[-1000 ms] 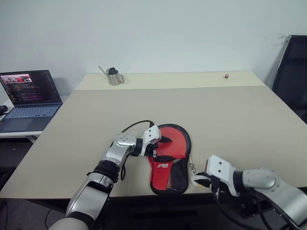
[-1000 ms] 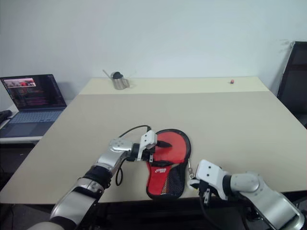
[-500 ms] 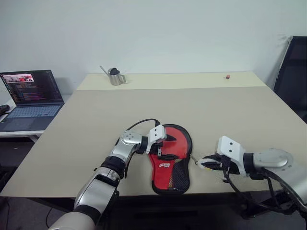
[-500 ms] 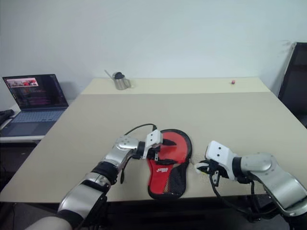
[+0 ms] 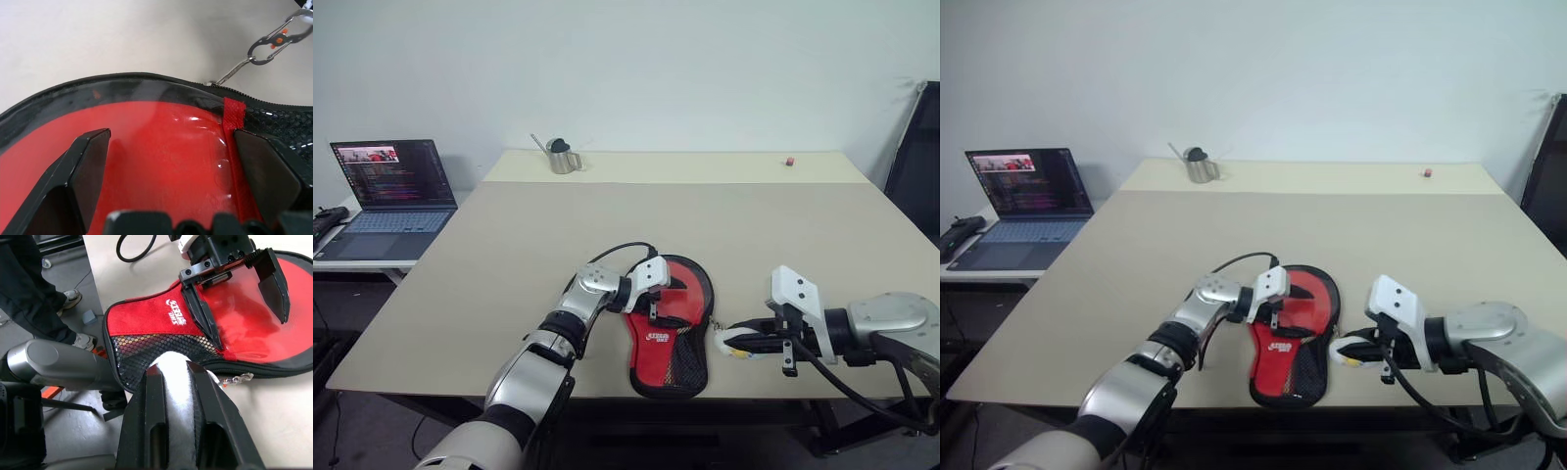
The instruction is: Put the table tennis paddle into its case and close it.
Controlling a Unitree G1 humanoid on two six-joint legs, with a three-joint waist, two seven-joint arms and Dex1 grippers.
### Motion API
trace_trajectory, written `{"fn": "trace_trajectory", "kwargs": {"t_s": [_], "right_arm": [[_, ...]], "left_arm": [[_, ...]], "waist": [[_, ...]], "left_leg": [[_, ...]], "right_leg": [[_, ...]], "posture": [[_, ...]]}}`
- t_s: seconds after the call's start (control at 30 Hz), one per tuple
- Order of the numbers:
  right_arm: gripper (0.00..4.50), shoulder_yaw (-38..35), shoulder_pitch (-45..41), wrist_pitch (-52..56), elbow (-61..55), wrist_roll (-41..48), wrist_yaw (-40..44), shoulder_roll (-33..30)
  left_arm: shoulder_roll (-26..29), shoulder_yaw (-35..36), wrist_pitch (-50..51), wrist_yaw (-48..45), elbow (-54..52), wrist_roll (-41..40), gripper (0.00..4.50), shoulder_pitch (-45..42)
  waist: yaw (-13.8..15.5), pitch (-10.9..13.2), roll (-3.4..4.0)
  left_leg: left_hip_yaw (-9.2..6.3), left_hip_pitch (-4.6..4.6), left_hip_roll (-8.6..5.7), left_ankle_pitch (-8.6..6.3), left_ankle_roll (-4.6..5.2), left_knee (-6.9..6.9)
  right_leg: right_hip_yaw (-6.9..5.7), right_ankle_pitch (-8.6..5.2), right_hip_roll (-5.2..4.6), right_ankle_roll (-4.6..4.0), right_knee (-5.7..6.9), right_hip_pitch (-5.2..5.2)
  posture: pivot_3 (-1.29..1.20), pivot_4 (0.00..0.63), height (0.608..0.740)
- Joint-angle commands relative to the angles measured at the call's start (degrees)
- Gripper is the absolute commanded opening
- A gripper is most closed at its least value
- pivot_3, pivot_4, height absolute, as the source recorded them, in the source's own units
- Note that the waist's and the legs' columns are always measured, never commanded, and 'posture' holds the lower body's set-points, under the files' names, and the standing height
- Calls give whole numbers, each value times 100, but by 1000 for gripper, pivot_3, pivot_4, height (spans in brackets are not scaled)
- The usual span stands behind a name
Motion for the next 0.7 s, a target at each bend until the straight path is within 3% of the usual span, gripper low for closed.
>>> {"fn": "trace_trajectory", "kwargs": {"t_s": [0.03,0.7], "right_arm": [[187,-329,91,126,-302,291,-130,-58],[186,-1174,1678,695,-1438,1988,-1112,86]], "left_arm": [[38,-301,-51,63,378,502,4384,167],[-183,-217,37,226,507,495,4384,113]], "waist": [[0,0,1],[86,-7,-1]], "left_leg": [[0,0,0,0,1,-1],[-14,3,-1,-5,7,-3]], "right_leg": [[0,0,0,0,-1,0],[-30,-5,-6,8,-23,28]], "posture": [[0,150,740],[0,150,740]]}}
